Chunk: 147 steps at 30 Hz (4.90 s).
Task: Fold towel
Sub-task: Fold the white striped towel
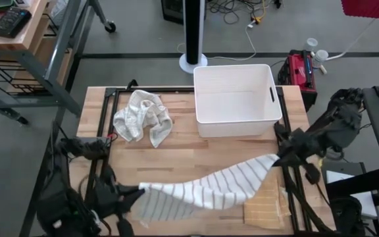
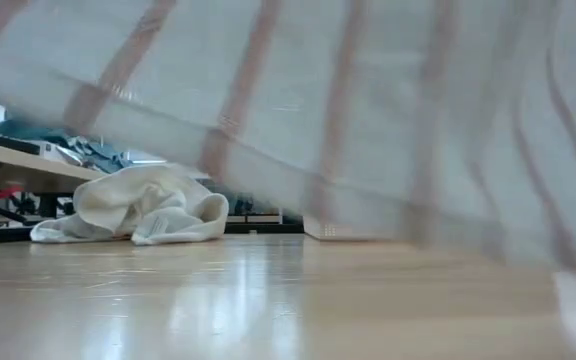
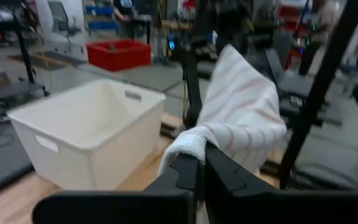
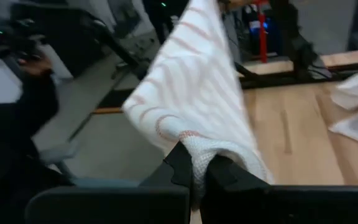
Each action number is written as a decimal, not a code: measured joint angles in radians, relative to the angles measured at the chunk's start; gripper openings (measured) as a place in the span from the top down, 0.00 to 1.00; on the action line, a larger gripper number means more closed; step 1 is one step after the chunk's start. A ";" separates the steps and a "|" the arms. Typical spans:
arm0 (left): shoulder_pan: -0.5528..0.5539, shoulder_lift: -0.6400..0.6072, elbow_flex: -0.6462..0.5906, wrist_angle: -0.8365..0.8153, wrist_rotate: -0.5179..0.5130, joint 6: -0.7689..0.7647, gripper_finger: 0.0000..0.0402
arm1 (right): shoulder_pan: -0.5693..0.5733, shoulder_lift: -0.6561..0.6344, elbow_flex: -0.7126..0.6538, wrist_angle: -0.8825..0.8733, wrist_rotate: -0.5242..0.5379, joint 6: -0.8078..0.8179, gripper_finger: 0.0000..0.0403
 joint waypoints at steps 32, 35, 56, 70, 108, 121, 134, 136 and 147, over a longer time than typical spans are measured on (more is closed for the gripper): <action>-0.016 -0.178 -0.317 -0.001 0.044 0.004 1.00 | -0.011 -0.026 -0.130 0.003 0.130 -0.181 1.00; -0.027 -0.164 -0.459 0.093 0.144 -0.171 1.00 | -0.010 -0.022 -0.280 0.159 0.051 -0.139 1.00; -0.082 0.119 -0.880 1.383 0.695 -0.496 0.98 | 0.076 0.228 -0.751 0.592 -0.419 0.534 0.94; -0.082 0.189 -0.828 1.439 0.784 -0.622 0.83 | 0.078 0.277 -0.740 0.585 -0.643 0.632 0.60; 0.133 0.176 -0.881 0.522 0.778 -0.885 0.89 | 0.003 0.478 -0.744 0.335 -0.315 0.410 0.66; 0.232 0.177 -0.957 0.577 0.993 -0.881 0.81 | 0.003 0.412 -0.744 0.336 -0.314 0.416 0.62; 0.229 0.176 -0.997 0.676 0.894 -0.819 0.96 | 0.004 0.437 -0.743 0.325 -0.326 0.405 0.95; 0.228 0.176 -0.990 0.676 0.892 -0.801 0.98 | 0.004 0.437 -0.744 0.328 -0.331 0.401 0.98; 0.210 0.177 -0.888 0.532 0.880 -0.776 1.00 | 0.004 0.375 -0.744 0.284 -0.332 0.438 1.00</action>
